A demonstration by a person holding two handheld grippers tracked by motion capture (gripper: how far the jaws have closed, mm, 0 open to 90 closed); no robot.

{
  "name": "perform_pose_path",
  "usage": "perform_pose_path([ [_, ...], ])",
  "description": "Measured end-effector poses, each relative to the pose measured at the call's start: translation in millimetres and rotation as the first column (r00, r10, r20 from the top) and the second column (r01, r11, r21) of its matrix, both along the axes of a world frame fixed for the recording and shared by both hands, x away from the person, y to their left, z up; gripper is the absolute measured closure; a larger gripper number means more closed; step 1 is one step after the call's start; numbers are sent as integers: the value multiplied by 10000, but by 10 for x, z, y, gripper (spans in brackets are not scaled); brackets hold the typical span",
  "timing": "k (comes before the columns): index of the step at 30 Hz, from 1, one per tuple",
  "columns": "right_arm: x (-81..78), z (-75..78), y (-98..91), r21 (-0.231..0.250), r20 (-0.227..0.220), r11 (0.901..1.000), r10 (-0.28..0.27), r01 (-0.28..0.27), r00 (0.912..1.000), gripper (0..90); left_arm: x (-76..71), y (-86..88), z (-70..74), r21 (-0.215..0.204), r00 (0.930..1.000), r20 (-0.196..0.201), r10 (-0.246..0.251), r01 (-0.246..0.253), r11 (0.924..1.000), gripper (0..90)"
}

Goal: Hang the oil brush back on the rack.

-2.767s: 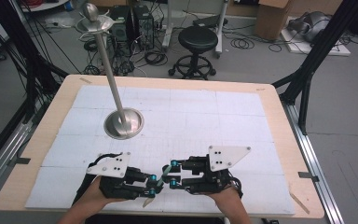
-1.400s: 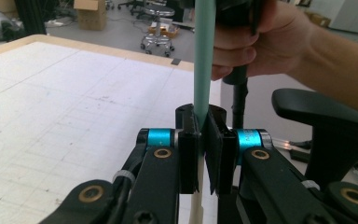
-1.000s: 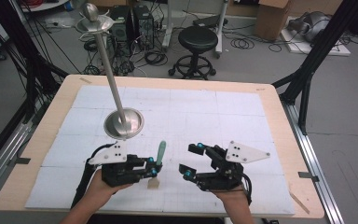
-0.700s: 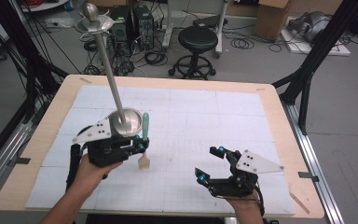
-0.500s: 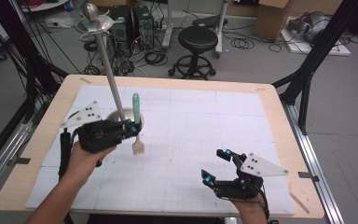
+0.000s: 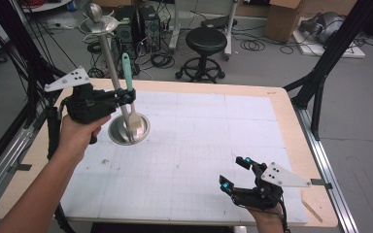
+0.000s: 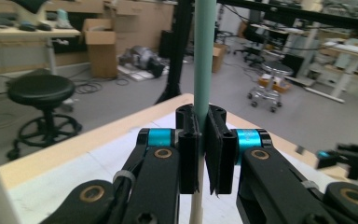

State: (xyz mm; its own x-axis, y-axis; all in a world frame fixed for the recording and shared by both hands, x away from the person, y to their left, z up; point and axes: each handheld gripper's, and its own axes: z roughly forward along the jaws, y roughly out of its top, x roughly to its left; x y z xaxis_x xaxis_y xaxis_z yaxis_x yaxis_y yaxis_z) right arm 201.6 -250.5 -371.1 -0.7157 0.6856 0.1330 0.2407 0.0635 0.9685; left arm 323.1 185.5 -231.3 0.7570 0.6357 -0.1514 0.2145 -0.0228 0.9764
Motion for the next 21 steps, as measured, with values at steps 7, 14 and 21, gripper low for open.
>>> perform_pose_path([
  [7,-8,0,15,-68,30,9999,155,-155,9999,169,88,20,116,52,9984,92,566,-567,9984,838],
  [14,-9,3,22,-41,37,9998,186,-186,9998,169,170,52,194,125,9955,92,940,-941,9955,838],
  [21,-8,4,9,19,55,9998,202,-202,9998,169,229,82,219,201,9924,35,1233,-1233,9922,838],
])
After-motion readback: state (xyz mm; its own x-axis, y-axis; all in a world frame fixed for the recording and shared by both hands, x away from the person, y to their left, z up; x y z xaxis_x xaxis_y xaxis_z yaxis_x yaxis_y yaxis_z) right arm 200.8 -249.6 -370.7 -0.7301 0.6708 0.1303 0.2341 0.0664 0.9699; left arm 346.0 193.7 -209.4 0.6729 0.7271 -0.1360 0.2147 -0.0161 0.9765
